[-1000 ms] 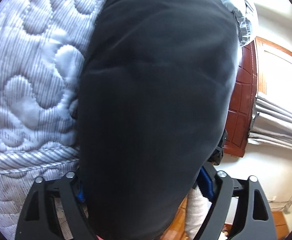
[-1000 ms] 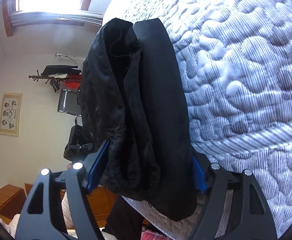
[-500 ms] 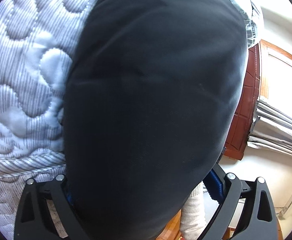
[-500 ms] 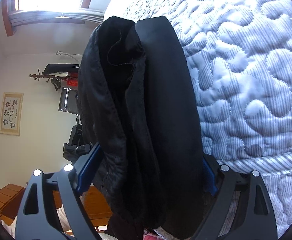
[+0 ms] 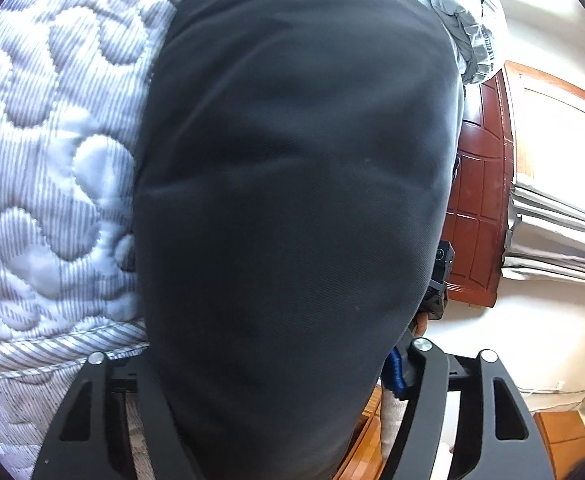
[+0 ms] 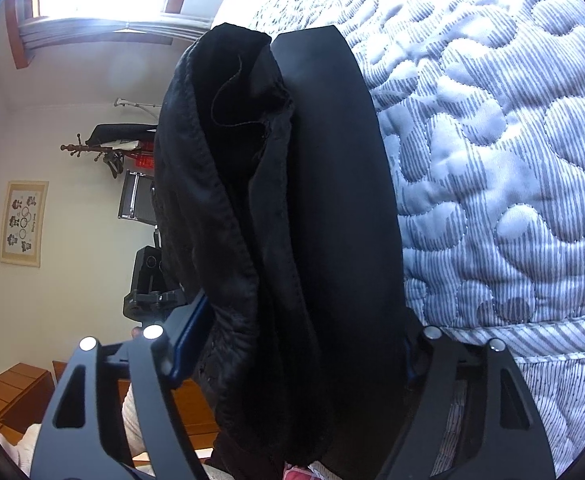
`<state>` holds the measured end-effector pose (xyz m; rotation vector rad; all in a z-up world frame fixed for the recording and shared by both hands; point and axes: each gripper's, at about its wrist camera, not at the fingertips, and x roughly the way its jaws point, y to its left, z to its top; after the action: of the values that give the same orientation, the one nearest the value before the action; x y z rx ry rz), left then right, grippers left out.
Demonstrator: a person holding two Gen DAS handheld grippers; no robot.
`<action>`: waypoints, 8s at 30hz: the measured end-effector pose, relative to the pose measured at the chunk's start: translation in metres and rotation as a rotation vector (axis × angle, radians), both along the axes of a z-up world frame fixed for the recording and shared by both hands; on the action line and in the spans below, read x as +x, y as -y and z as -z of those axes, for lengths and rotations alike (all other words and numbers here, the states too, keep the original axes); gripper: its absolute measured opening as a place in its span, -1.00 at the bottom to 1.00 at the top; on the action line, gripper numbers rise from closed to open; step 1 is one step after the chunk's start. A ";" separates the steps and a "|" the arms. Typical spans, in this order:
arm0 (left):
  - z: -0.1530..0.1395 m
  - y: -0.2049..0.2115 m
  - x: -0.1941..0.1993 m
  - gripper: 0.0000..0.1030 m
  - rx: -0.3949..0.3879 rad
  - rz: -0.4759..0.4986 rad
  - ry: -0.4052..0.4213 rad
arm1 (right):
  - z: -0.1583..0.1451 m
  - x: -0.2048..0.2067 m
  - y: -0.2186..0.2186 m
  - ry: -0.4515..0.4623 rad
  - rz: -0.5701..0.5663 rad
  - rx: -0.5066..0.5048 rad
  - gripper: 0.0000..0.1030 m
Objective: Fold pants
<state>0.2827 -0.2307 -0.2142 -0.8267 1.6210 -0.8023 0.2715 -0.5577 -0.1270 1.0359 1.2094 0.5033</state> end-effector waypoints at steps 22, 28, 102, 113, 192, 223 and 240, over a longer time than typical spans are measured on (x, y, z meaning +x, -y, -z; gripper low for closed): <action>-0.010 -0.027 0.002 -0.05 -0.096 -0.017 0.088 | -0.031 -0.013 -0.013 0.105 -0.007 0.011 -0.19; -0.020 -0.031 0.001 -0.08 -0.121 -0.022 0.115 | -0.054 -0.015 -0.028 0.135 -0.017 -0.027 -0.19; -0.006 -0.071 0.218 -0.28 -0.082 -0.156 0.279 | -0.031 0.175 -0.028 0.180 -0.040 -0.020 -0.06; 0.005 -0.079 0.211 -0.04 -0.089 -0.159 0.267 | -0.025 0.170 -0.023 0.173 -0.025 0.003 0.08; -0.218 -0.026 -0.037 0.93 0.775 -0.175 0.898 | -0.208 -0.050 -0.171 0.079 0.241 -1.242 0.94; -0.200 -0.046 -0.035 0.93 0.818 -0.177 0.871 | -0.209 -0.036 -0.187 0.144 0.191 -1.099 0.94; -0.195 -0.055 -0.031 0.93 0.804 -0.176 0.852 | -0.207 -0.029 -0.197 0.150 0.170 -1.113 0.94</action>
<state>0.2514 -0.1760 -0.0190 -0.0076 0.9305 -0.2420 0.2427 -0.3603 0.0802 0.1287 1.0179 -0.2428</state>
